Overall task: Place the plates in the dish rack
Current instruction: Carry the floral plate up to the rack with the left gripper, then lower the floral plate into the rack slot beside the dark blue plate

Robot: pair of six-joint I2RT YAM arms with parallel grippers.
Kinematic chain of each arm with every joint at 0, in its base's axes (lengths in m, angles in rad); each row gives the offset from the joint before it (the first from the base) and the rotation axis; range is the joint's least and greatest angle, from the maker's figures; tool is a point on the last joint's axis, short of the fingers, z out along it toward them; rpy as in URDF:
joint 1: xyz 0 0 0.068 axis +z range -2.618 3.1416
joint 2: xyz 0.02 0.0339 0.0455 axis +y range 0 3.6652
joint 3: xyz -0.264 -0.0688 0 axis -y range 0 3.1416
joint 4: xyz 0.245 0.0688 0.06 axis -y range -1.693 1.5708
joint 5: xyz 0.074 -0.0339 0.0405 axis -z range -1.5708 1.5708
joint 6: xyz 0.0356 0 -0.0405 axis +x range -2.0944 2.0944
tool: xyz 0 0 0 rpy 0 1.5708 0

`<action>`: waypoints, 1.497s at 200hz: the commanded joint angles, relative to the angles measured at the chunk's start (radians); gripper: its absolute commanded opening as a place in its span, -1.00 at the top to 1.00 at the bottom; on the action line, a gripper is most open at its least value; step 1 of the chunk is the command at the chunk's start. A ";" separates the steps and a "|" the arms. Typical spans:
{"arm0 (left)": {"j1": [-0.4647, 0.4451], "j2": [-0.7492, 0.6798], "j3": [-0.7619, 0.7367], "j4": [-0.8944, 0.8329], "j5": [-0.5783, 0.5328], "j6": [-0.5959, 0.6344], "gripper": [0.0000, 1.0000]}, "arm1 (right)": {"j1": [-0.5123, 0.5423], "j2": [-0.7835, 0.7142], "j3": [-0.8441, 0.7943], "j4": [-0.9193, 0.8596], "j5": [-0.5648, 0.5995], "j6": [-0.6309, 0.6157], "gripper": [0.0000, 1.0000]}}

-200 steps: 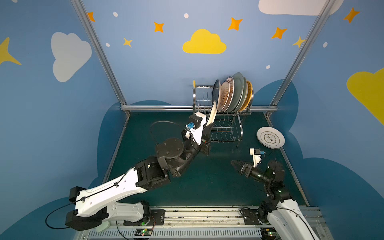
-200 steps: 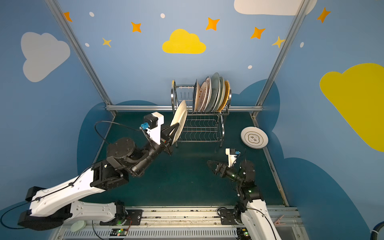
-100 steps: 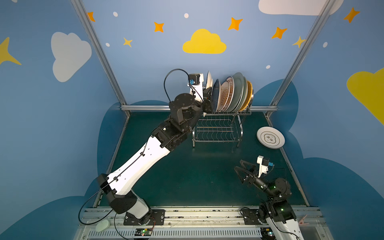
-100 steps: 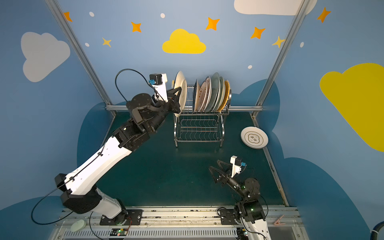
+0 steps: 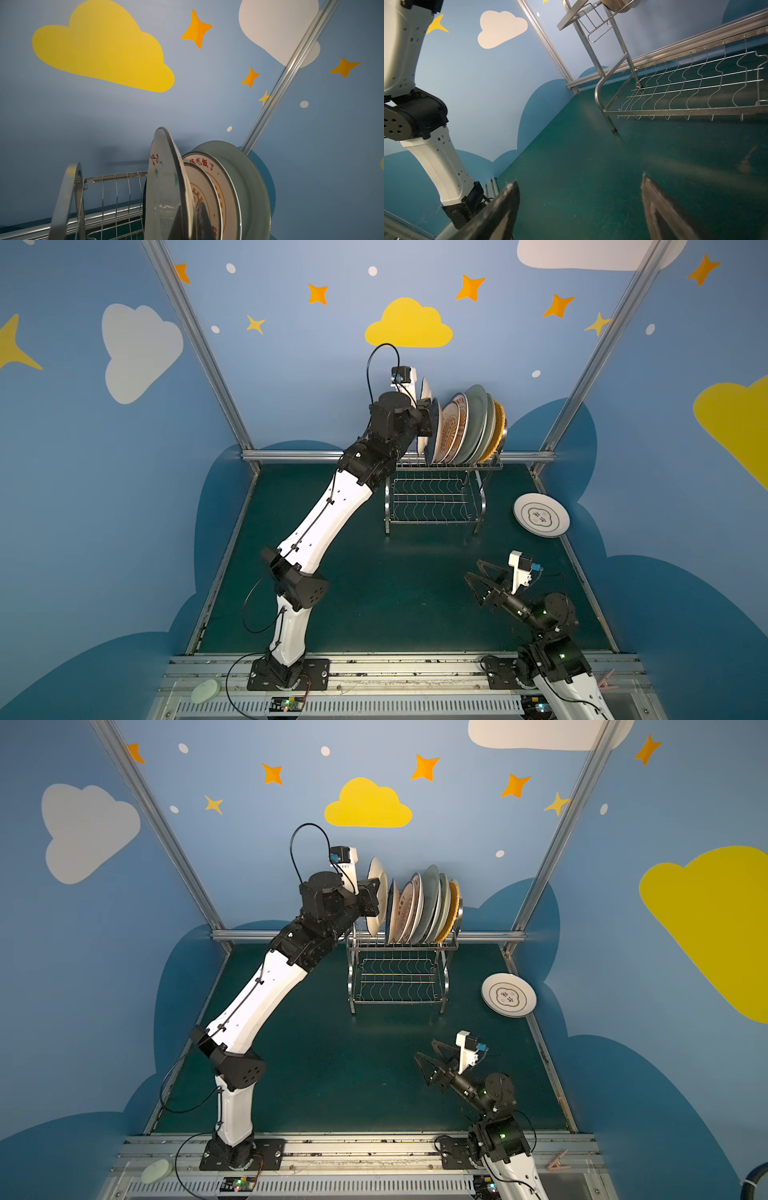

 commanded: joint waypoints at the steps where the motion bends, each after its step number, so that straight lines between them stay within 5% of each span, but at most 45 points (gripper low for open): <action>1: 0.010 -0.004 0.079 0.081 0.018 -0.031 0.92 | 0.012 0.008 0.011 0.022 0.017 -0.027 -0.79; 191: 0.012 0.131 0.140 0.070 -0.071 -0.003 0.92 | 0.040 0.009 0.015 -0.004 0.075 -0.030 -0.79; 299: -0.025 0.194 0.152 0.077 -0.158 0.120 0.83 | 0.048 0.029 0.016 0.001 0.085 -0.030 -0.79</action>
